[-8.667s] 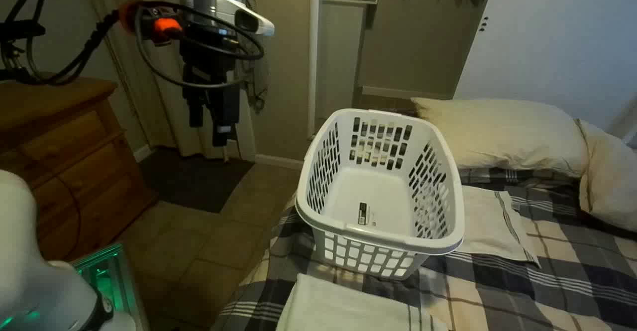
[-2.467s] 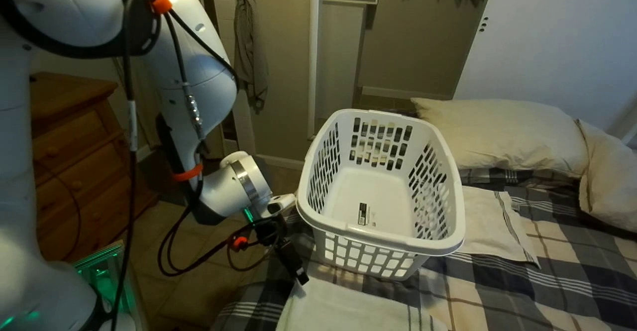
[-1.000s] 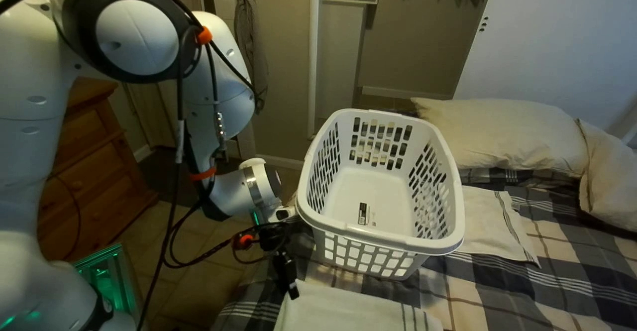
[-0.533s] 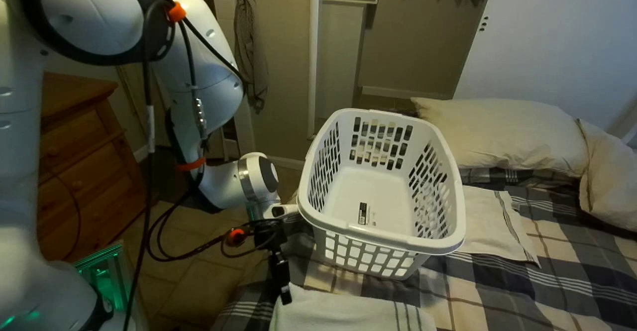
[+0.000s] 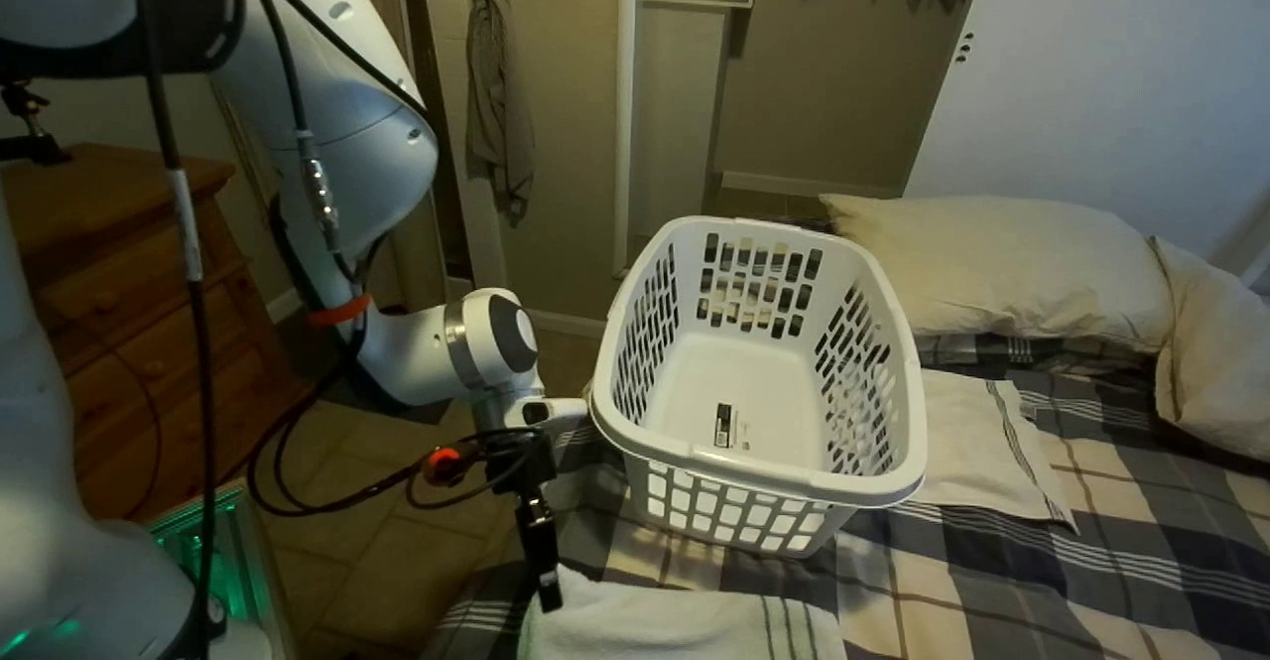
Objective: Put the towel on the side of the laundry basket
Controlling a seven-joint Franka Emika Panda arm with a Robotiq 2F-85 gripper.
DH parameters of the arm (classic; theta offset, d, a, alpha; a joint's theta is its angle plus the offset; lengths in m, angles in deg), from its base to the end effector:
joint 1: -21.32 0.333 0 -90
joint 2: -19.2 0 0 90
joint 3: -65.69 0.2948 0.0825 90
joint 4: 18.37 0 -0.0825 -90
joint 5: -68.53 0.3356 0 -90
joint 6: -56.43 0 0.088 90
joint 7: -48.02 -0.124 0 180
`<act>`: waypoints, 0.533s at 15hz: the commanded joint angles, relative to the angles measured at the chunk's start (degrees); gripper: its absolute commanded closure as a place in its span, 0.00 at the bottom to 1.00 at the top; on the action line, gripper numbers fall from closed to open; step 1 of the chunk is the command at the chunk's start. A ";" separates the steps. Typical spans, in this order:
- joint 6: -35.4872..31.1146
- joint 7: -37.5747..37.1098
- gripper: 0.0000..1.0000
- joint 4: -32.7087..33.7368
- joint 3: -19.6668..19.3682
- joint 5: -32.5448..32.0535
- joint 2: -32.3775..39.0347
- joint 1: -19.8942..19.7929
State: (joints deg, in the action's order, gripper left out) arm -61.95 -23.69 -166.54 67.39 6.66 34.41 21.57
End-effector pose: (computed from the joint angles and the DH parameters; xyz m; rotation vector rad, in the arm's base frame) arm 0.3424 -0.0467 0.1577 2.1726 -0.3115 -0.1706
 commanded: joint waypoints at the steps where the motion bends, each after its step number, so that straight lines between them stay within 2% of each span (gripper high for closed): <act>1: 2.62 0.19 0.97 -5.48 0.07 2.26 -8.67 1.00; 6: 7.52 -0.49 0.97 -11.17 0.84 5.88 -20.23 1.59; 8: 9.19 -0.97 0.97 -13.12 0.56 4.78 -26.19 1.29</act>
State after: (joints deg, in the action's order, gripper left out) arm -55.31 -24.47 -174.69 67.89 10.39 19.09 22.37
